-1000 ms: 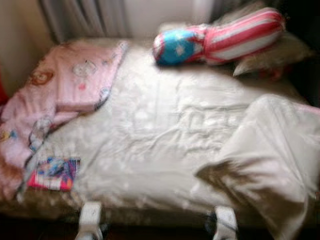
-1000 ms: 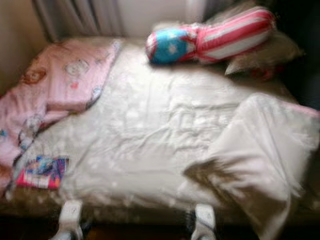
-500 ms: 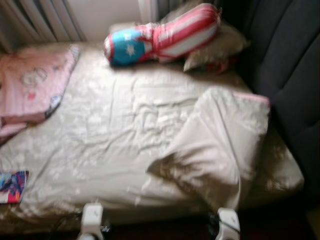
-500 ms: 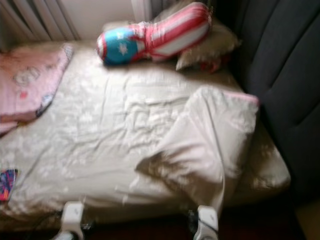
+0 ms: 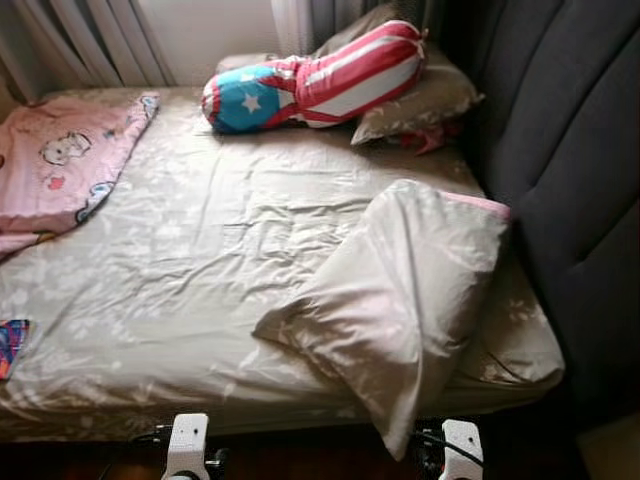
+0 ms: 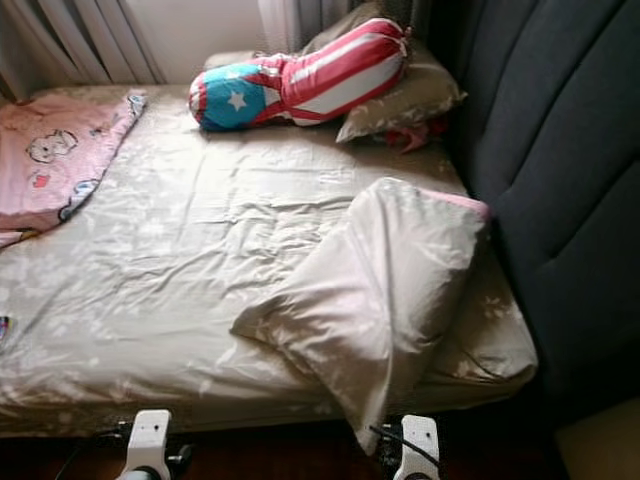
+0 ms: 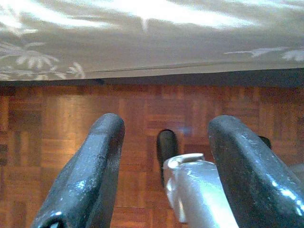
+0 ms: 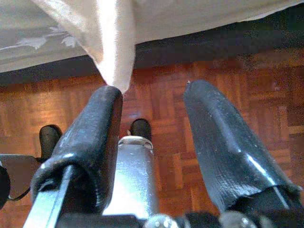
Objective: Clean up the room
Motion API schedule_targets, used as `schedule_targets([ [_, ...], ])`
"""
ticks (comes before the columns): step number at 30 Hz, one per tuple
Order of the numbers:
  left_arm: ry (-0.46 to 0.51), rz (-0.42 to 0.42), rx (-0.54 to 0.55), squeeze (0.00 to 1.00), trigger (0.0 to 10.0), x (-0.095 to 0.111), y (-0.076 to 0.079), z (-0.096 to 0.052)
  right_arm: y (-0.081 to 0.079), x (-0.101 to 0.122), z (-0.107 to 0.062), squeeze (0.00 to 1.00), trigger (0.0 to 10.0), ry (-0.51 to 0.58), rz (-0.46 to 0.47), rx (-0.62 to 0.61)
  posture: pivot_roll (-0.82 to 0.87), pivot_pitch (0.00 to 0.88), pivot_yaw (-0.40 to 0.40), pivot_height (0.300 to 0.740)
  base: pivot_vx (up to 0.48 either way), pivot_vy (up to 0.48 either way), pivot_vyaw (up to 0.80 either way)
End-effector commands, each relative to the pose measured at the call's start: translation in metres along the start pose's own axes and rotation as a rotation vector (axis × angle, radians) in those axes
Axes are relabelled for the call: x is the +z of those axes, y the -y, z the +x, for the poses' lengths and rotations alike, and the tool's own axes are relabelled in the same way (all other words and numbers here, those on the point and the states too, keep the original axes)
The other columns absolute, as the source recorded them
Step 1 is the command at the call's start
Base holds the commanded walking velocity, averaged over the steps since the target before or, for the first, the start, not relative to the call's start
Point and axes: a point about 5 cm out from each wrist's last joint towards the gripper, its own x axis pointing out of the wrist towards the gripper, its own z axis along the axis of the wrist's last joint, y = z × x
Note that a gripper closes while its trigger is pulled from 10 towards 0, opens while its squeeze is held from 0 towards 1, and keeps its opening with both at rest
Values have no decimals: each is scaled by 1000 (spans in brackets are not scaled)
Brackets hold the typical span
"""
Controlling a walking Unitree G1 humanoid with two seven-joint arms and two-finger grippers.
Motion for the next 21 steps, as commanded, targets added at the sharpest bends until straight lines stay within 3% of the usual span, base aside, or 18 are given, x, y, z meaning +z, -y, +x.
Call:
schedule_targets([
  [1, -29, 5, 7, 0, 10000, -7, -3, -2, -4, -4, 0, 0, 10000, -11, 6, 10, 58, 115, -11, 740, 0, 0, 0],
  [14, -35, 6, 2, 0, 10000, -8, -3, -2, -4, -4, -1, 0, 10000, -11, 5, 10, 59, 115, -11, 740, 0, 0, 0],
  [21, -35, 7, 2, 0, 10000, -8, -3, -2, -4, -4, -1, 0, 10000, -11, 5, 12, 58, 111, -11, 740, 258, 0, 0],
])
